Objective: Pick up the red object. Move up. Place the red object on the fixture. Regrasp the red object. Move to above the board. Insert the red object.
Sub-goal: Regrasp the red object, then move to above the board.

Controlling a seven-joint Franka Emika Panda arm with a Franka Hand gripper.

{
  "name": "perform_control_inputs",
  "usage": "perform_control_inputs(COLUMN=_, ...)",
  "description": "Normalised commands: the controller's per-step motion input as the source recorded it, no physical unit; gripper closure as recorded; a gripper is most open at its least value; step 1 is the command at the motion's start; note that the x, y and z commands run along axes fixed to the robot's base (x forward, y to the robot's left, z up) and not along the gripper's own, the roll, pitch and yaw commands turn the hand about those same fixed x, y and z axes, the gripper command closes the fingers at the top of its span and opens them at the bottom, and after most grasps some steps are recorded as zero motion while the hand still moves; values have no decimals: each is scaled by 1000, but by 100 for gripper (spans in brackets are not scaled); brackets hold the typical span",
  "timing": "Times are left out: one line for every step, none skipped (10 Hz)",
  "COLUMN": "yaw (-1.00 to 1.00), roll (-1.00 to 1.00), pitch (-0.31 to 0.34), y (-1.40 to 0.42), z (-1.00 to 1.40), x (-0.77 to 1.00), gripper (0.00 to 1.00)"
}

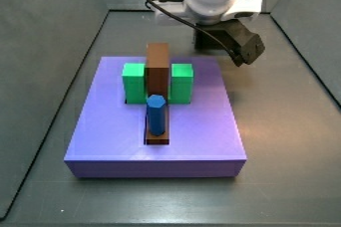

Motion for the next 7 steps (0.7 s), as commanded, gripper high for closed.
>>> perform_control_inputs(yaw=0, roll=0, pitch=0, y=0, z=0, x=0, gripper=100)
perform_control_inputs(yaw=0, roll=0, pitch=0, y=0, z=0, x=0, gripper=100)
perform_control_inputs(yaw=0, roll=0, pitch=0, y=0, z=0, x=0, gripper=100)
perform_control_inputs(yaw=0, roll=0, pitch=0, y=0, z=0, x=0, gripper=100)
perform_control_inputs(yaw=0, roll=0, pitch=0, y=0, z=0, x=0, gripper=100)
perform_control_inputs(yaw=0, roll=0, pitch=0, y=0, z=1400, x=0, gripper=100)
perform_control_inputs(yaw=-51, roll=-45, pitch=-22, y=-23, z=1400, x=13, gripper=100)
